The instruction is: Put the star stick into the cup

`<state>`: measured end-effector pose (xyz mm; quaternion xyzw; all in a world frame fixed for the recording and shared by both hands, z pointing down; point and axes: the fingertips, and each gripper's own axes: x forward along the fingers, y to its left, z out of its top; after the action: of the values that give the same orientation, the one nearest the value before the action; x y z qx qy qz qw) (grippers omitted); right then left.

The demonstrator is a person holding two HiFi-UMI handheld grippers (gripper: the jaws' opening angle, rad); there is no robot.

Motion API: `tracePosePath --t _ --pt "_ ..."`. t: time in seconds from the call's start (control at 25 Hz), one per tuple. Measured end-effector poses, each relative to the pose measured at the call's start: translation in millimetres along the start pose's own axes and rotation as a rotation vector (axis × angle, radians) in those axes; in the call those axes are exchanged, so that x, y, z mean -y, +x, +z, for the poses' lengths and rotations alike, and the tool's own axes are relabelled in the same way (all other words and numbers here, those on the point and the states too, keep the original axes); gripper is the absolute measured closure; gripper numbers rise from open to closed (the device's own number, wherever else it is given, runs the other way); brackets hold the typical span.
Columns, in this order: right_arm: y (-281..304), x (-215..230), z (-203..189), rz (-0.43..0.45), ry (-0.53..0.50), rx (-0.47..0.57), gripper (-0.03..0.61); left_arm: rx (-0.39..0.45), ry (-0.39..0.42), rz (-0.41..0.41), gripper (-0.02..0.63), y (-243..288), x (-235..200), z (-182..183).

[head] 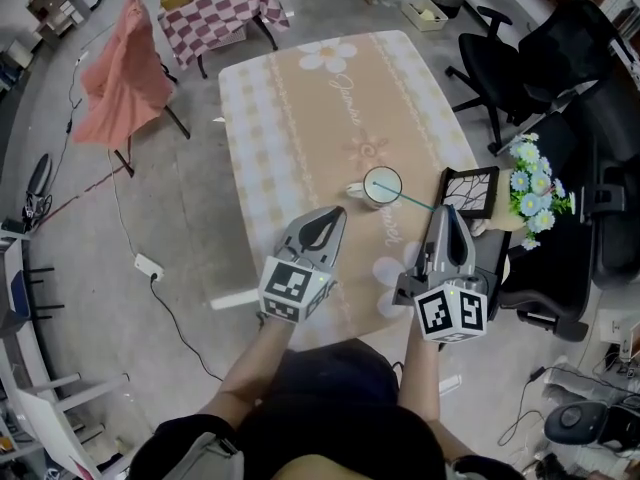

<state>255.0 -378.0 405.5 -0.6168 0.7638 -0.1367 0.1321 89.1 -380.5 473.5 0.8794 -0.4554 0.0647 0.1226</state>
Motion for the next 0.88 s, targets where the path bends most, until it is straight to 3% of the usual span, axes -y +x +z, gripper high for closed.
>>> tracePosePath --t 0.88 --pt "3 -4 -12 -0.020 -0.016 0.019 0.558 -0.020 -0.014 -0.015 0.601 3 -1 -10"
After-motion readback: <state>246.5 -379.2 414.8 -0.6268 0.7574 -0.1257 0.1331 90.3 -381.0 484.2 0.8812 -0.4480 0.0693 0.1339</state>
